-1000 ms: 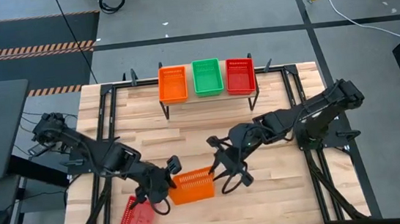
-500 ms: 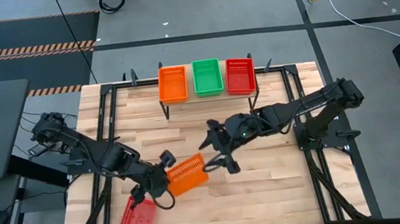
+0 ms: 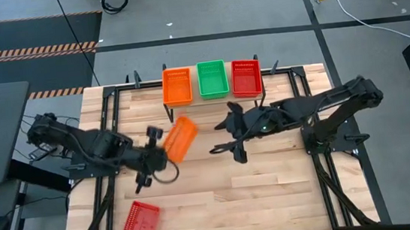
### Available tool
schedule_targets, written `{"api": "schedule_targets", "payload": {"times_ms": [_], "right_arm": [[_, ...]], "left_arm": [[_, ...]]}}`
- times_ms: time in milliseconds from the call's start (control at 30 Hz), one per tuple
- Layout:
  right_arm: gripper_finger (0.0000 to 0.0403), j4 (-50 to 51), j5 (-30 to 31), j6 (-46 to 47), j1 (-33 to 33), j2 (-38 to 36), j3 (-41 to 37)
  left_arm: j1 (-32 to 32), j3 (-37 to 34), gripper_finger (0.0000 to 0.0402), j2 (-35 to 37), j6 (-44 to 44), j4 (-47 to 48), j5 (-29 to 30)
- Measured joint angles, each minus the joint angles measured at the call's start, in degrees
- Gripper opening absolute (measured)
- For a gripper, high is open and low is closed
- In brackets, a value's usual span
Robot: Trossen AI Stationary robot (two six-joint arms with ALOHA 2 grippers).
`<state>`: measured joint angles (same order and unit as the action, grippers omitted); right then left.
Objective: Stack baskets on shelf by color
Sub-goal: Stack the orange bin on the orange bins on the shelf
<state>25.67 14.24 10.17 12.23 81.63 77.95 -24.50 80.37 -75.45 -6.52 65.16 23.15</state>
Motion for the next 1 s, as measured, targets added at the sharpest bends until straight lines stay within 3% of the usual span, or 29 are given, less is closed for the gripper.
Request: {"api": "schedule_targets", "payload": {"times_ms": [200, 433, 767, 1000], "right_arm": [[0.0292, 7.55, 0.89, 5.08, 0.01, -0.99, 0.00], [0.0290, 8.56, 0.00, 8.80, 0.49, -0.97, 0.00], [0.0289, 8.86, -1.98, 14.26, 0.50, -0.97, 0.00], [0.0288, 11.31, -6.44, 21.27, 0.58, -0.97, 0.00]], "left_arm": [[8.22, 9.62, 0.0008, -0.33, -0.11, 5.51, 2.66], [19.50, 19.59, 0.0008, -4.53, -2.73, 16.34, 2.94], [26.96, 36.45, 0.0008, -17.36, -6.47, 24.27, 2.69], [31.80, 39.84, 0.0008, -24.13, -10.65, 24.80, 2.73]]}}
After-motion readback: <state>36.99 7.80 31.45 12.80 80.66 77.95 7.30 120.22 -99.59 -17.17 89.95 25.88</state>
